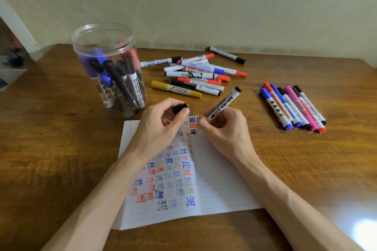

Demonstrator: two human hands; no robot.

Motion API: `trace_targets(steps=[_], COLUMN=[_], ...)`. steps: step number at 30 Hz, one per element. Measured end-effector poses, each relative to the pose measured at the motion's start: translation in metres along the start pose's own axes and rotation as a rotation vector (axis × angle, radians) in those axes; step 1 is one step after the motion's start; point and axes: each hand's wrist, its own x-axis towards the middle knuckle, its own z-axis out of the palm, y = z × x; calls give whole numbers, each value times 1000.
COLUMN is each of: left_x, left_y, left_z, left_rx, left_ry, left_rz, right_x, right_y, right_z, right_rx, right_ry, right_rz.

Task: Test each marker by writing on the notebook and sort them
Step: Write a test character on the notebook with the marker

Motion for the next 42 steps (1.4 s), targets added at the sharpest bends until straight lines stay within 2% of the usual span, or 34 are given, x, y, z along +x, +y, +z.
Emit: trace_targets(steps=[5,12,25,32,42], left_x=[0,1,1,1,0], left_y=[0,-1,0,-1,-1], left_z=[0,0,0,1,0], left_rx=[2,14,19,21,10], left_ry=[-3,-8,-4,-6,-8], left_rz=[-2,6,9,6,-9], right_x=[1,2,2,3,3], right_y=[2,1,1,2,3], right_z=[-3,-2,-1,-3,-1], right_rx=[14,23,0,16,-29], right_ry=[37,7,-26,23,1], right_rz=[19,57,-1,94,35])
